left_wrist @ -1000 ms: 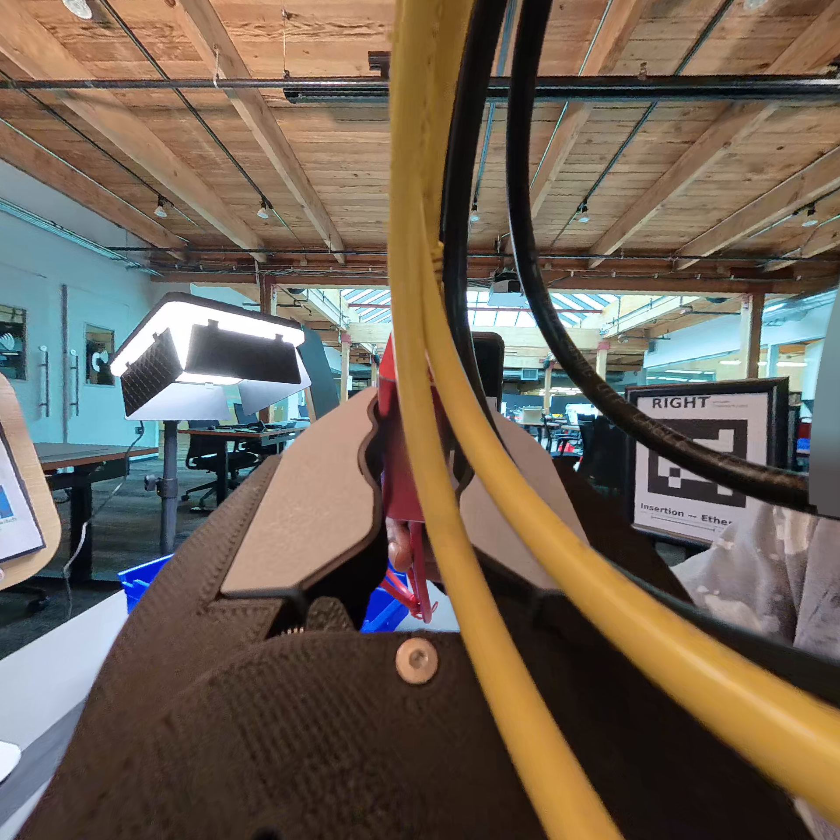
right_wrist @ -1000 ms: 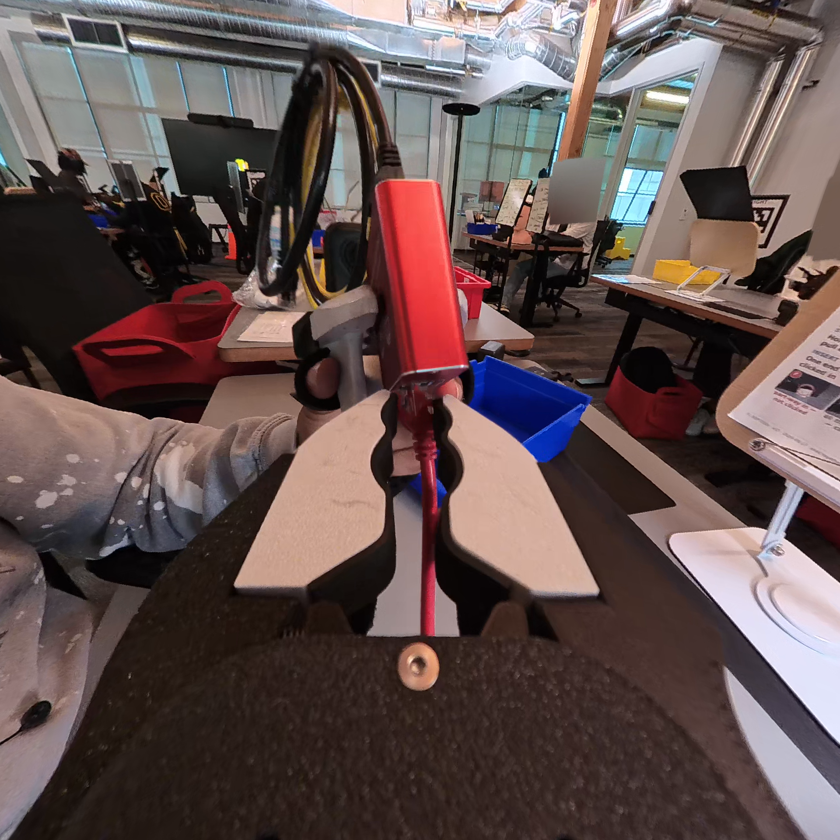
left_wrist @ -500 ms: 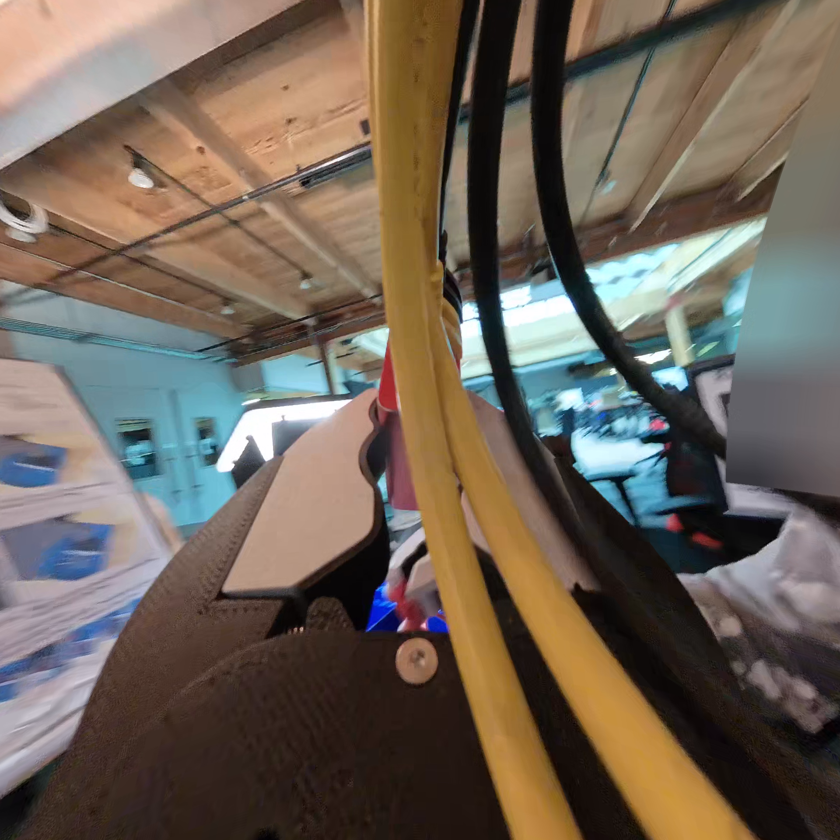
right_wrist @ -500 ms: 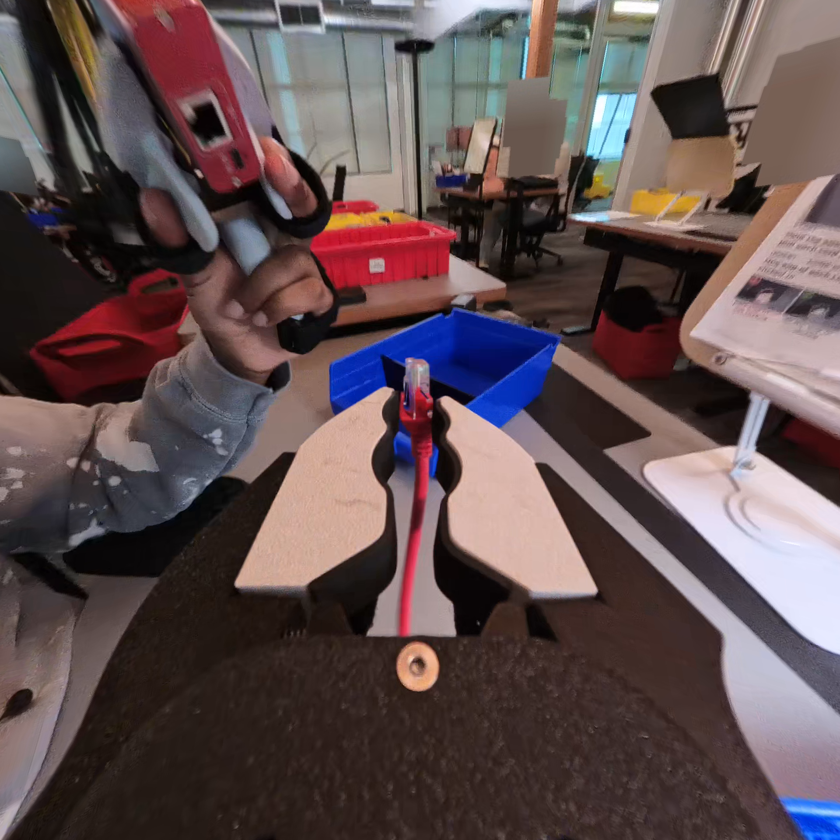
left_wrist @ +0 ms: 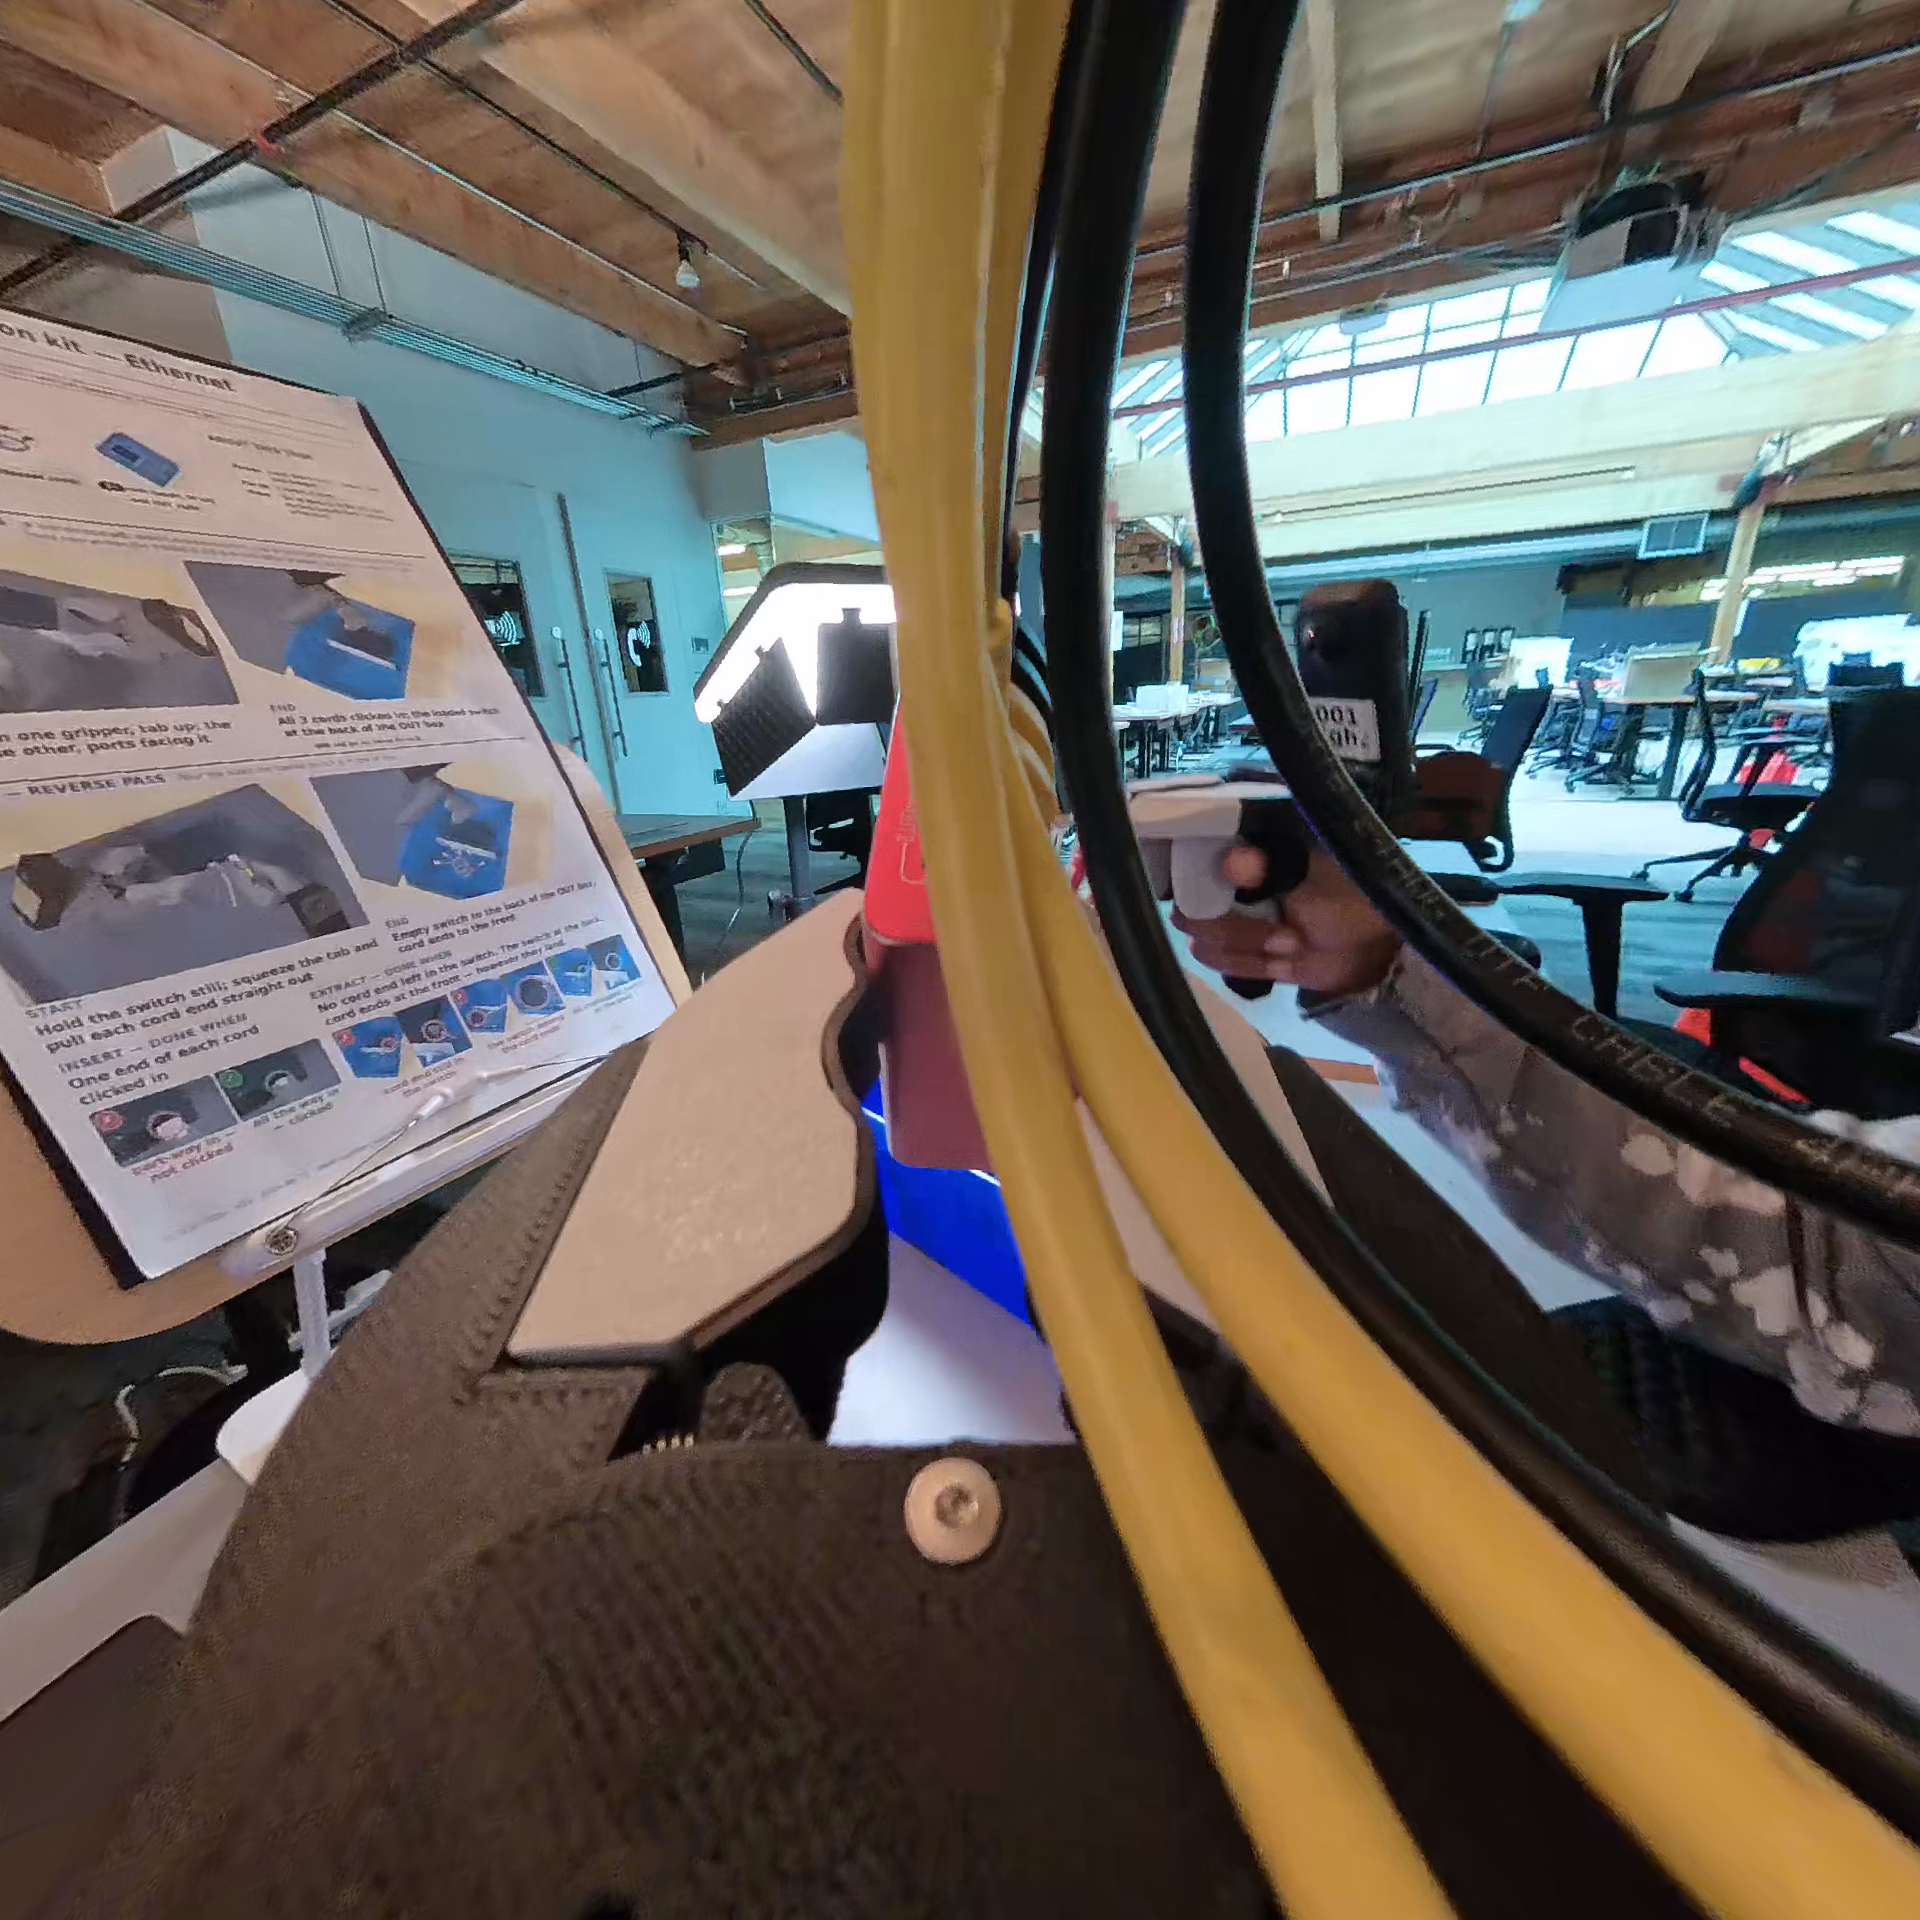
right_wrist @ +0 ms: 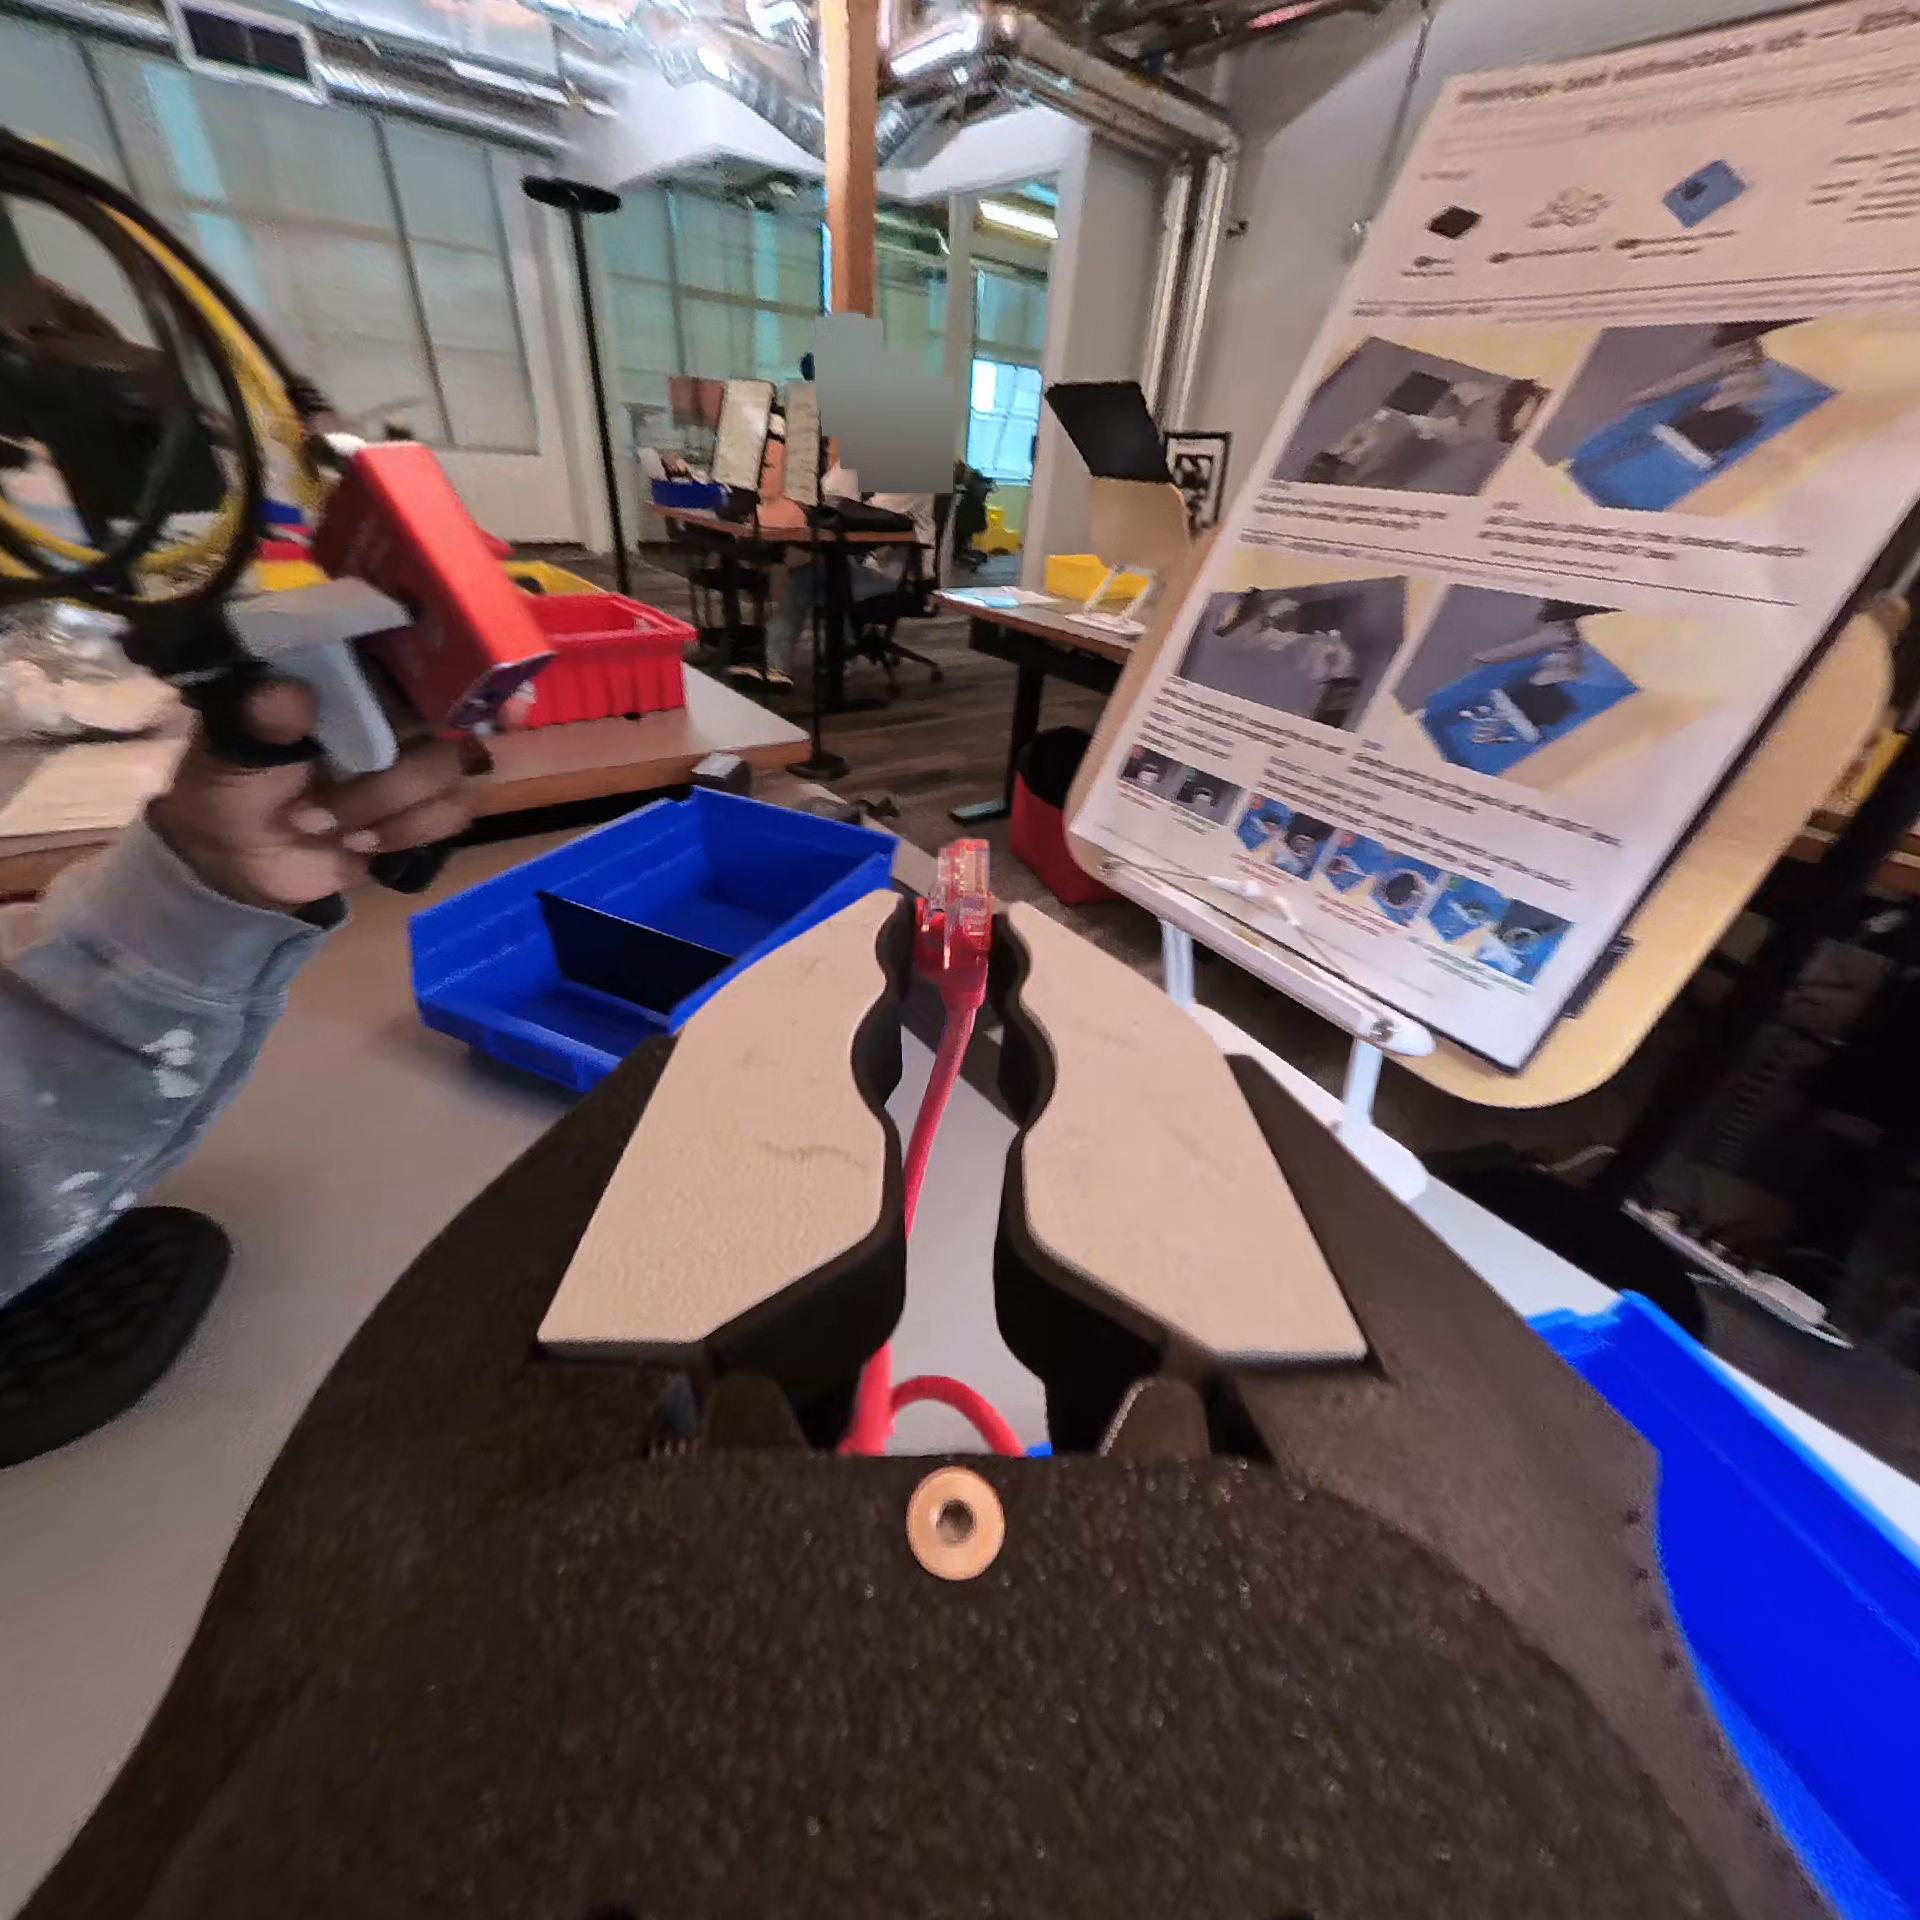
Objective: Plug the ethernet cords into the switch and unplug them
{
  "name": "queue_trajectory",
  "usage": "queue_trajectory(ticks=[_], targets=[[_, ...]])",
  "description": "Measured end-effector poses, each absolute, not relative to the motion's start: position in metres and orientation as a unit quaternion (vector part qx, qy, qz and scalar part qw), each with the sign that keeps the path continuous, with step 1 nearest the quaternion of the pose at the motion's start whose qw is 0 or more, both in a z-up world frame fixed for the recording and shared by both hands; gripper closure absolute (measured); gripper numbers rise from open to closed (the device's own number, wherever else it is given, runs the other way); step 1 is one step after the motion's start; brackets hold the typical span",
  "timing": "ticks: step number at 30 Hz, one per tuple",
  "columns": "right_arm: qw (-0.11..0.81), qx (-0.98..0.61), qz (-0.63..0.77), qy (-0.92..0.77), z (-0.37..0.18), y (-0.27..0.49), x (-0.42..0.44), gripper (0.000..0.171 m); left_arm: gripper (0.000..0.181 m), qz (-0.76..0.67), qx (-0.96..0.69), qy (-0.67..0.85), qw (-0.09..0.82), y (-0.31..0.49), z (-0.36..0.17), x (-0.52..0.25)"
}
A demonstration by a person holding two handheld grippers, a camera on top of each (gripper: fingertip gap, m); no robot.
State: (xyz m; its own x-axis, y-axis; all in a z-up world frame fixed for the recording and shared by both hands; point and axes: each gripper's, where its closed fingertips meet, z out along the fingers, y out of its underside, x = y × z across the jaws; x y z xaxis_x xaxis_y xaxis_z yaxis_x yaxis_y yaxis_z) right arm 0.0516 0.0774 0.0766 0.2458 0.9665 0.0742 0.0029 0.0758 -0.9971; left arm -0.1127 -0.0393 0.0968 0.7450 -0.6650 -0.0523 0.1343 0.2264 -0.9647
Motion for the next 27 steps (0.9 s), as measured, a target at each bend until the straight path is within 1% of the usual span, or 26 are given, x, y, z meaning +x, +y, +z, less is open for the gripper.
queue_trajectory(ticks=[4,6,8,12,15,18,22,25,27], targets=[[0.575,-0.572,0.357,-0.463,0.083,0.121,0.063,0.158,0.154,-0.262,-0.573,0.245,0.737,-0.035,0.090,-0.108],[0.571,-0.598,0.324,-0.461,0.074,0.146,0.072,0.157,0.154,-0.260,-0.577,0.245,0.734,-0.033,0.088,-0.107],[0.554,-0.632,0.312,-0.442,0.050,0.169,0.081,0.157,0.154,-0.262,-0.580,0.246,0.731,-0.032,0.086,-0.106],[0.516,-0.697,0.322,-0.379,-0.014,0.199,0.101,0.157,0.154,-0.258,-0.584,0.247,0.729,-0.030,0.084,-0.105],[0.488,-0.746,0.280,-0.357,-0.061,0.217,0.119,0.157,0.154,-0.258,-0.588,0.249,0.725,-0.028,0.081,-0.104],[0.431,-0.793,0.183,-0.390,-0.107,0.226,0.137,0.157,0.154,-0.254,-0.594,0.252,0.720,-0.026,0.077,-0.103],[0.316,-0.828,0.042,-0.461,-0.151,0.218,0.163,0.156,0.154,-0.252,-0.600,0.257,0.714,-0.023,0.073,-0.100],[0.229,-0.832,-0.055,-0.502,-0.174,0.211,0.190,0.155,0.154,-0.257,-0.604,0.258,0.709,-0.022,0.070,-0.097],[0.209,-0.825,-0.093,-0.517,-0.177,0.208,0.200,0.155,0.154,-0.258,-0.609,0.258,0.705,-0.020,0.068,-0.096]])
